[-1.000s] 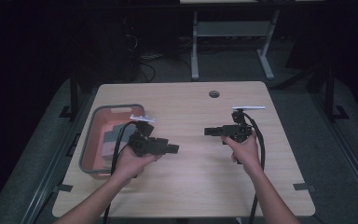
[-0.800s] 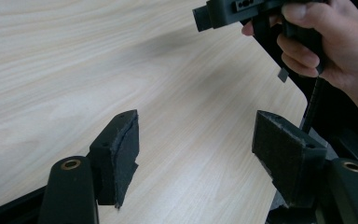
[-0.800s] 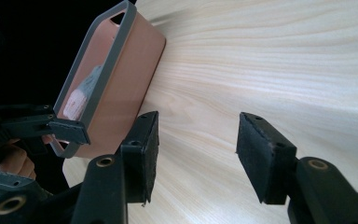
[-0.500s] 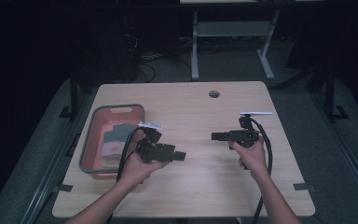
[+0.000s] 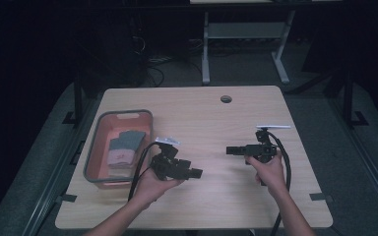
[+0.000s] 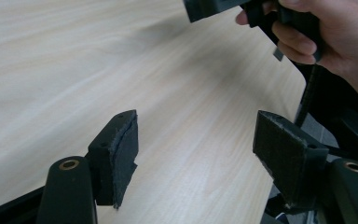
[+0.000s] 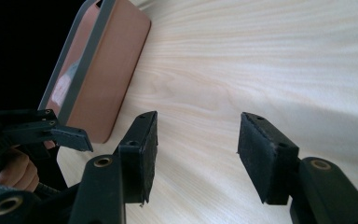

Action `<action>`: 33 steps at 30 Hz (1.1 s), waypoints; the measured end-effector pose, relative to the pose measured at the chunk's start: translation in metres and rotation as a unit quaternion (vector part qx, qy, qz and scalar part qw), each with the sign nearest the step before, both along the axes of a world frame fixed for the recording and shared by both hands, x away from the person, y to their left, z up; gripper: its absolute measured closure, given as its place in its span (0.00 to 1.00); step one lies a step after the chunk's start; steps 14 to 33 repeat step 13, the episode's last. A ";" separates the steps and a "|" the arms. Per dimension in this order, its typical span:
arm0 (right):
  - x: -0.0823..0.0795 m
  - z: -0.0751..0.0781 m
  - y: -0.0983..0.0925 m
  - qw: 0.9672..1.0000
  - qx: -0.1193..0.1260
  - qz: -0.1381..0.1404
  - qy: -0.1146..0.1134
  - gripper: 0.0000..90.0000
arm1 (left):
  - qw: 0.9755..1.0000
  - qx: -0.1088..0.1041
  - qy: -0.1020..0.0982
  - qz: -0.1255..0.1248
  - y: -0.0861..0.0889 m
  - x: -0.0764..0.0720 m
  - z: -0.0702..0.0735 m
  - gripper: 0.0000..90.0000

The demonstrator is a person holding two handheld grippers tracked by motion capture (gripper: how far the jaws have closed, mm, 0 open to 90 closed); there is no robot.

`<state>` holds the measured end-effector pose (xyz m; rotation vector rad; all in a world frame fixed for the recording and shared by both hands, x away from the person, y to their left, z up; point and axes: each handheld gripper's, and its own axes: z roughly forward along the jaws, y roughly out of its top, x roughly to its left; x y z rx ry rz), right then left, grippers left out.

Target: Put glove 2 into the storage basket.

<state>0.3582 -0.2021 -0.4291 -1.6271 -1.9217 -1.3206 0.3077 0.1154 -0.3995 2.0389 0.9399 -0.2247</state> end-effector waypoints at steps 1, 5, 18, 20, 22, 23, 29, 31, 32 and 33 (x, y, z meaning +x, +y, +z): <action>-0.001 -0.002 -0.001 1.000 0.000 0.000 0.000 0.52 | 1.000 0.000 -0.001 -0.003 -0.002 -0.001 -0.001 0.34; -0.007 -0.007 -0.005 1.000 0.003 0.000 0.003 0.51 | 1.000 0.002 -0.003 -0.010 -0.007 -0.005 -0.005 0.34; -0.026 -0.010 -0.011 1.000 0.006 0.000 -0.007 0.49 | 1.000 0.007 -0.011 -0.018 -0.009 -0.018 -0.013 0.32; -0.026 -0.010 -0.011 1.000 0.006 0.000 -0.007 0.49 | 1.000 0.007 -0.011 -0.018 -0.009 -0.018 -0.013 0.32; -0.026 -0.010 -0.011 1.000 0.006 0.000 -0.007 0.49 | 1.000 0.007 -0.011 -0.018 -0.009 -0.018 -0.013 0.32; -0.026 -0.010 -0.011 1.000 0.006 0.000 -0.007 0.49 | 1.000 0.007 -0.011 -0.018 -0.009 -0.018 -0.013 0.32; -0.026 -0.010 -0.011 1.000 0.006 0.000 -0.007 0.49 | 1.000 0.007 -0.011 -0.018 -0.009 -0.018 -0.013 0.32; -0.026 -0.010 -0.011 1.000 0.006 0.000 -0.007 0.49 | 1.000 0.007 -0.011 -0.018 -0.009 -0.018 -0.013 0.32; -0.026 -0.010 -0.011 1.000 0.006 0.000 -0.007 0.49 | 1.000 0.007 -0.011 -0.018 -0.009 -0.018 -0.013 0.32; -0.026 -0.010 -0.011 1.000 0.006 0.000 -0.007 0.49 | 1.000 0.007 -0.011 -0.018 -0.009 -0.018 -0.013 0.32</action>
